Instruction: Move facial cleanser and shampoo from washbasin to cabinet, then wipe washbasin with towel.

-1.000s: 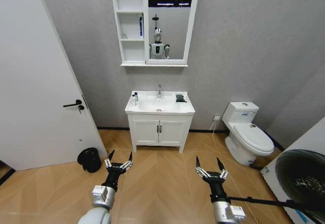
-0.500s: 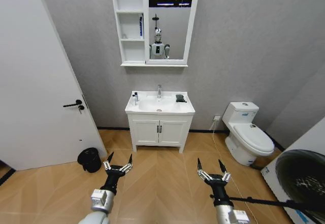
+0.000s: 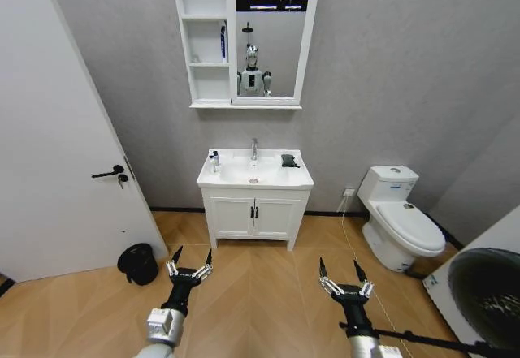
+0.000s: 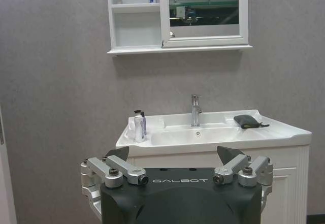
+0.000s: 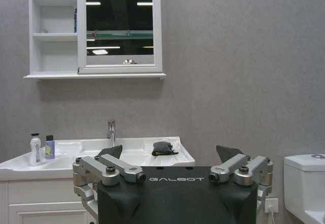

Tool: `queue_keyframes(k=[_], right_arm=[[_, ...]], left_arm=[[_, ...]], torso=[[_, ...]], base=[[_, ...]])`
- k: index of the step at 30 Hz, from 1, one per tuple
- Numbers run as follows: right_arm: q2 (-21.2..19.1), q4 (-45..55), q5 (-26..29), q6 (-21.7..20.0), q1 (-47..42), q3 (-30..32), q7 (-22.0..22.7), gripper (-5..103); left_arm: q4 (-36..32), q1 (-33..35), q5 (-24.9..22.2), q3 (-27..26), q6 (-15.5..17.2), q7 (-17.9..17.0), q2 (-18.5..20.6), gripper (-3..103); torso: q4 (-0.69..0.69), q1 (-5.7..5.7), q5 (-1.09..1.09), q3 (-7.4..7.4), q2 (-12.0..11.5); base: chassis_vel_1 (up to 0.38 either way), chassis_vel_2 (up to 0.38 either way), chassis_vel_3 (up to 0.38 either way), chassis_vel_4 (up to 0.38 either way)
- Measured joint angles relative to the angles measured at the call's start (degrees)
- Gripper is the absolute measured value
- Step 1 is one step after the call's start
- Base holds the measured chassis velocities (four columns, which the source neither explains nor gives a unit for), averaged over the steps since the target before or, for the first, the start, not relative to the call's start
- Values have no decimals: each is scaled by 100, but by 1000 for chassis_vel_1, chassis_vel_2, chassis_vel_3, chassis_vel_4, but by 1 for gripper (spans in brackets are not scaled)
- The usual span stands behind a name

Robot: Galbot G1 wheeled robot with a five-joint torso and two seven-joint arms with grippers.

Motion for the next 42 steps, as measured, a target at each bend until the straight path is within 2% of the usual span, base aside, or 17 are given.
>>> queue_keyframes(k=[3,4,7,19,20,24,29,34,38,42], right_arm=[[-44,42,2,-14,19,15,25,100],[-51,58,9,-29,28,31,29,100],[-61,67,25,-47,47,54,34,100],[-24,78,9,-75,96,7,46,100],[-9,73,1,-88,117,-1,49,100],[15,51,-43,-153,176,-16,39,100],[42,5,-109,-157,222,-27,59,100],[50,-81,-174,-73,272,-28,93,100],[44,-146,-242,198,249,-89,9,100],[71,-221,-331,335,138,-204,-78,100]], left_arm=[[5,-37,-41,-48,4,-2,3,97],[9,-61,-59,-62,21,-6,8,94],[28,-109,-69,-65,44,-9,11,100],[128,-176,-58,-18,61,-8,16,97],[140,-193,-68,-23,72,-7,27,94],[184,-251,-97,-39,108,-6,55,98],[254,-301,-106,-34,121,-5,75,97],[333,-352,-123,-36,125,-3,86,97],[369,-388,-153,-62,144,-3,112,97],[453,-505,-186,-79,221,-9,180,97]], torso=[[0,0,0,-1,1],[-1,0,-1,-1,1],[-1,2,-1,0,0],[0,4,2,1,0],[-2,1,-2,0,0],[1,2,2,0,0],[-1,1,0,0,2],[0,2,0,0,0],[2,4,0,1,-1],[-3,3,-1,0,0]], base=[[-295,280,264,-266],[-297,297,296,-305],[-316,311,299,-302],[-325,314,330,-325],[-321,312,308,-322],[-310,303,313,-313],[-320,304,298,-317],[-253,271,258,-252],[-189,176,174,-173],[-55,56,40,-32]])
